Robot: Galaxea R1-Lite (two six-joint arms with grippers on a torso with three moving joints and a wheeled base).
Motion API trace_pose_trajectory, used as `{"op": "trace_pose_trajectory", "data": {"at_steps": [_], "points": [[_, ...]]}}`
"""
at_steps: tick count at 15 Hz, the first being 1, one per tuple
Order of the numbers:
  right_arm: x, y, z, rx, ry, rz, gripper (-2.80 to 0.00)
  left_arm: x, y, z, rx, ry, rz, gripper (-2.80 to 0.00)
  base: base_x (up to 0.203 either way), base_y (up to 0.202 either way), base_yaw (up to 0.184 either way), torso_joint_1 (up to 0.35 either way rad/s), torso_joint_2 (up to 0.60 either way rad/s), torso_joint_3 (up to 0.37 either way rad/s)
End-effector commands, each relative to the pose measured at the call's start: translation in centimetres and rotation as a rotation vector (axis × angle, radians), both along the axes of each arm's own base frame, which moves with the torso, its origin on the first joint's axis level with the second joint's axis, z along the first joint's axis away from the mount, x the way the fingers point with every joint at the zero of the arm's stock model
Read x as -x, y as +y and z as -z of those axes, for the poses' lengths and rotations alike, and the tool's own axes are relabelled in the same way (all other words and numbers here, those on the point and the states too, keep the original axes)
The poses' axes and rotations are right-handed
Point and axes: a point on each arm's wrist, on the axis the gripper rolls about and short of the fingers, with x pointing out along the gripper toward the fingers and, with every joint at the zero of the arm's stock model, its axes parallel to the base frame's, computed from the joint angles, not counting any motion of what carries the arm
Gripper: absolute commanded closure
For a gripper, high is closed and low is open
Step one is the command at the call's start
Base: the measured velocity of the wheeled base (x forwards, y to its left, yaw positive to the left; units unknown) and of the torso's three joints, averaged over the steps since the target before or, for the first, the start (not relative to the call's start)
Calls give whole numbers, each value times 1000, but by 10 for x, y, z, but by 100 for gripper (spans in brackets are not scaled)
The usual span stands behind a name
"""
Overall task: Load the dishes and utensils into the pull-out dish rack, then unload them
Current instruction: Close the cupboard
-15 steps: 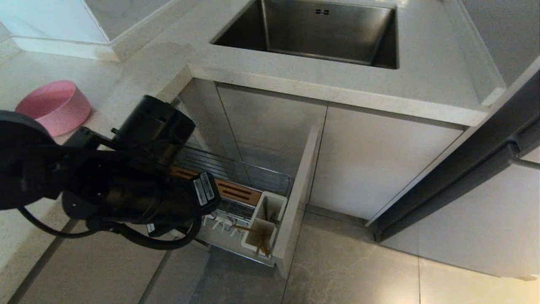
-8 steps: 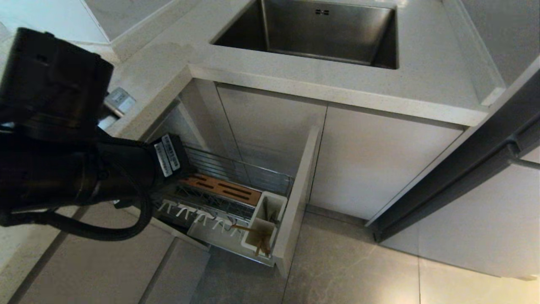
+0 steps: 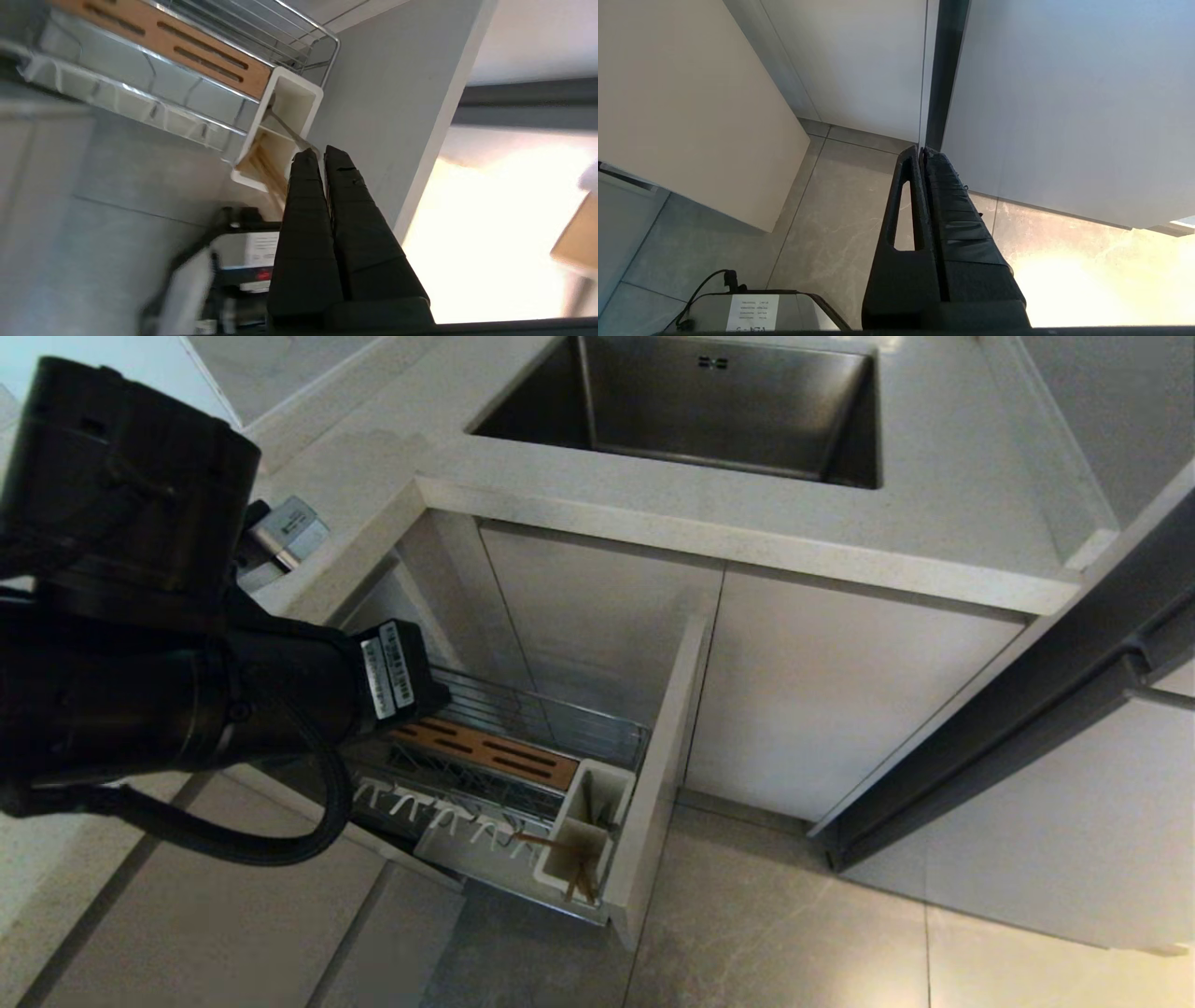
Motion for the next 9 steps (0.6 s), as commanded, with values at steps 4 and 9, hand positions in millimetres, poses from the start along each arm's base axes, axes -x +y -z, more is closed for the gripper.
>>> {"op": "trace_pose_trajectory", "data": {"at_steps": [4,9], "points": [[0,0,0,0,-1,0,0,-10,-8,25,-97,142,24,-280,0,0,0,0,0,0],[0,0,0,0,-1,0,0,-30,-26,52,-73,259,-36,-280,0,0,0,0,0,0]]}}
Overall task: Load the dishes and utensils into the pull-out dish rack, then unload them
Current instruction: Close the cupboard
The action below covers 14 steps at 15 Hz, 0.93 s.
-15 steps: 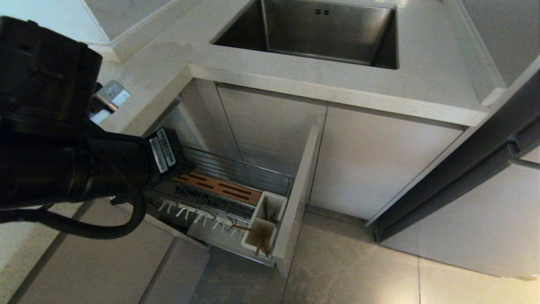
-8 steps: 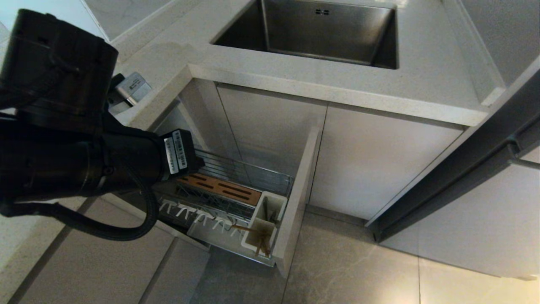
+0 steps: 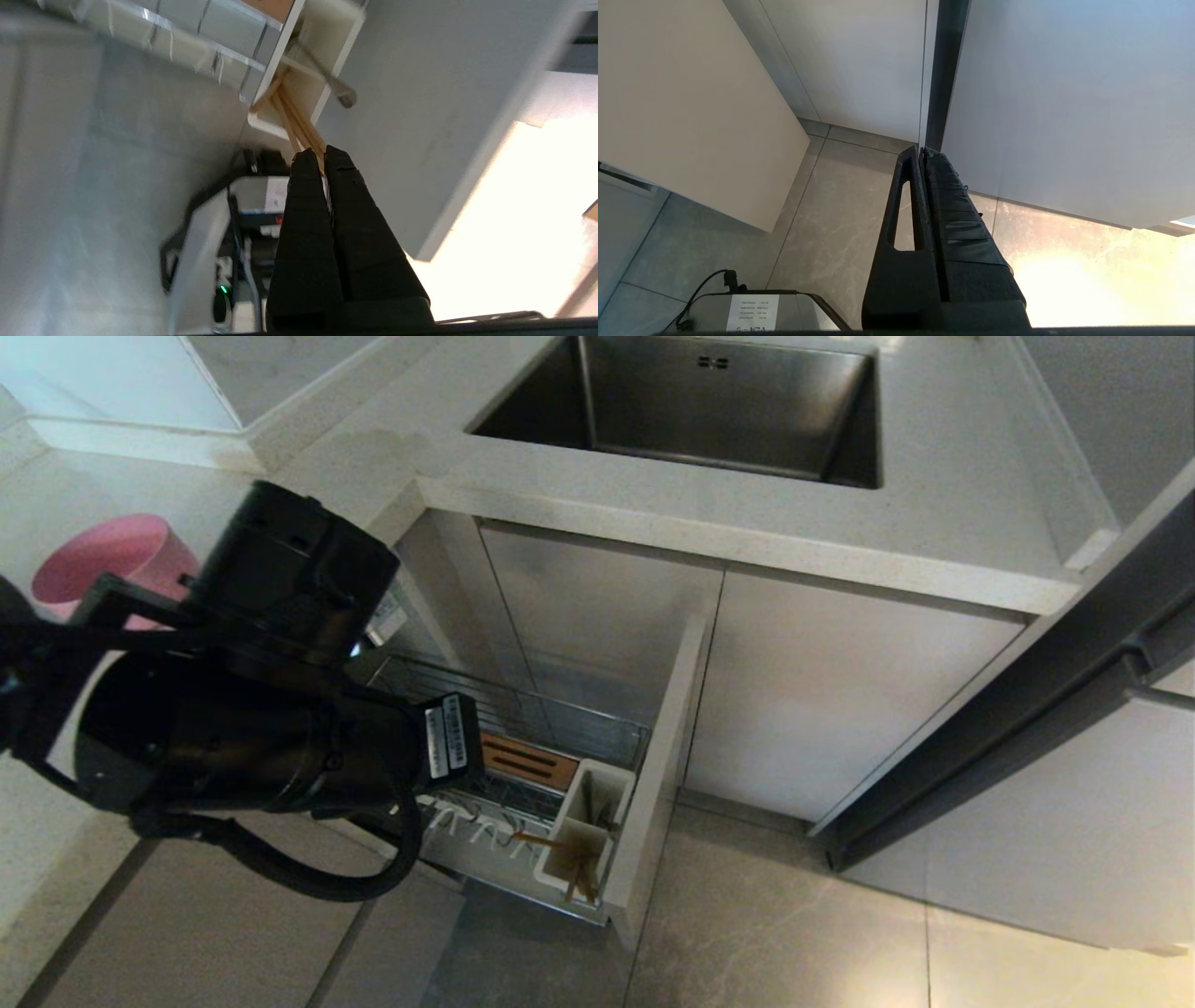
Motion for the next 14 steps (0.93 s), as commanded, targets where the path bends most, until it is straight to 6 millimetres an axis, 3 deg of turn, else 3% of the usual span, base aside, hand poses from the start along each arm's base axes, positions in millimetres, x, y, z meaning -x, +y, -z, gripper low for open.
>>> {"op": "trace_pose_trajectory", "data": {"at_steps": [1,6,14], "points": [[0,0,0,0,-1,0,0,-17,-12,23,-26,78,-42,-280,0,0,0,0,0,0],[0,0,0,0,-1,0,0,-39,-19,47,-45,119,-89,-280,0,0,0,0,0,0],[0,0,0,0,-1,0,0,-39,-10,43,-120,181,-37,-280,0,0,0,0,0,0]]}}
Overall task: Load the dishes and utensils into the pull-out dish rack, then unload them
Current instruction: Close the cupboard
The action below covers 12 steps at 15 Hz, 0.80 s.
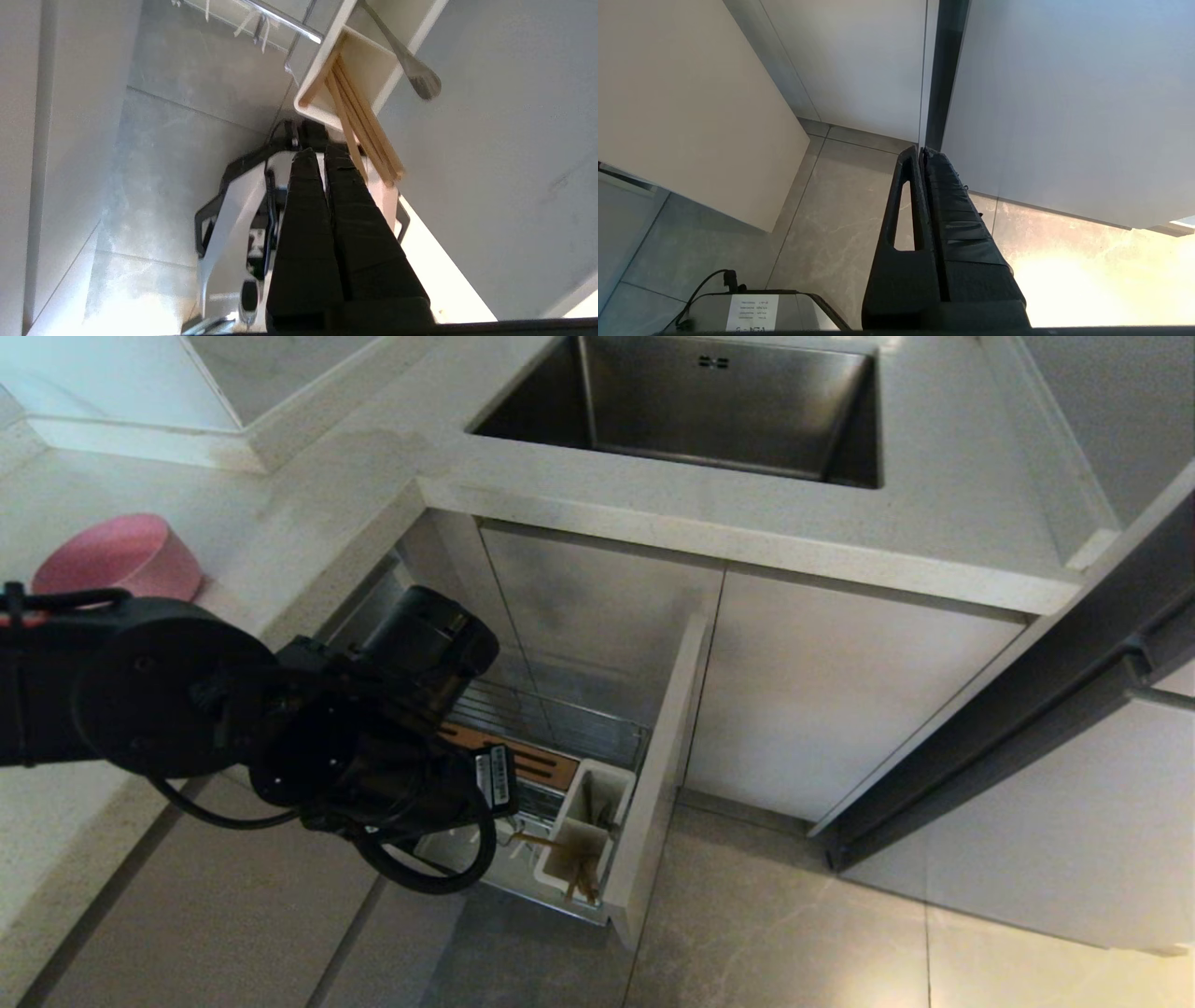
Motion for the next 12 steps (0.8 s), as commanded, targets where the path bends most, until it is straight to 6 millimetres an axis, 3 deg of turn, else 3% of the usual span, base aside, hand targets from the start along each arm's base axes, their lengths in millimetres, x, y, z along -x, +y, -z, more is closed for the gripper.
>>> {"op": "trace_pose_trajectory", "data": {"at_steps": [1,4,6,12], "points": [[0,0,0,0,-2,0,0,2,1,-4,9,60,20,-280,0,0,0,0,0,0],[0,0,0,0,-1,0,0,-2,9,-18,126,150,55,-280,0,0,0,0,0,0],[0,0,0,0,-1,0,0,-16,20,-19,202,197,17,-280,0,0,0,0,0,0],[0,0,0,0,-1,0,0,-48,19,16,222,339,-9,-280,0,0,0,0,0,0]]}}
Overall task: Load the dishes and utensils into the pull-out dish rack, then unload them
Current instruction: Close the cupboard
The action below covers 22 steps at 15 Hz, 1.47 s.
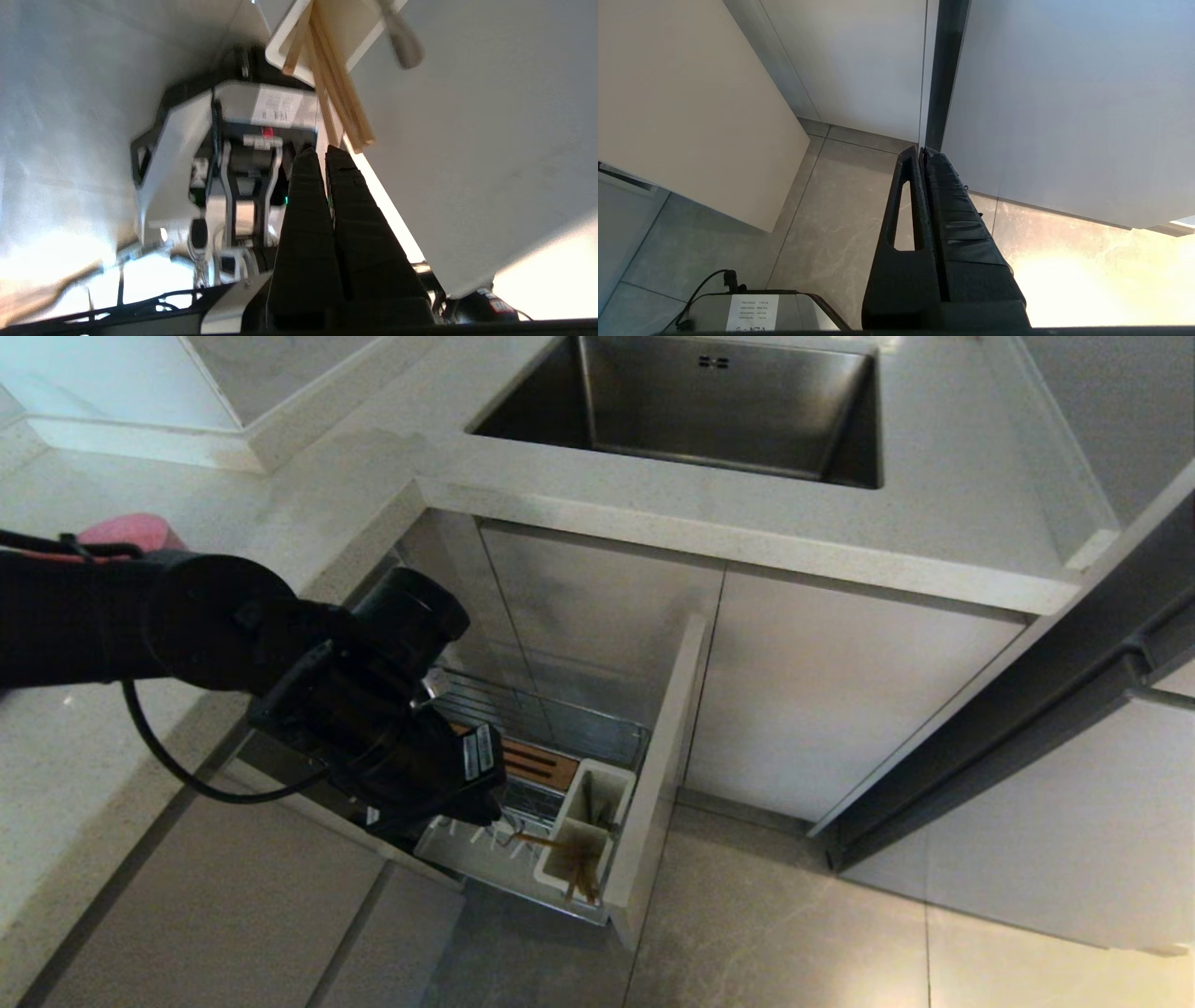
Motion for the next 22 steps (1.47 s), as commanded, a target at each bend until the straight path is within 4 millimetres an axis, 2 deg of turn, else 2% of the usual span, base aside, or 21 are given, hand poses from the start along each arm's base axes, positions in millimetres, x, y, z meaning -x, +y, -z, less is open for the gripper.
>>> {"op": "trace_pose_trajectory", "data": {"at_steps": [1,7,15,22], "points": [[0,0,0,0,-1,0,0,-12,-5,19,24,85,18,-280,0,0,0,0,0,0],[0,0,0,0,-1,0,0,-24,3,25,87,122,17,-280,0,0,0,0,0,0],[0,0,0,0,-1,0,0,-43,9,42,-9,77,-3,-280,0,0,0,0,0,0],[0,0,0,0,-1,0,0,-43,11,40,-6,68,-6,-280,0,0,0,0,0,0]]}}
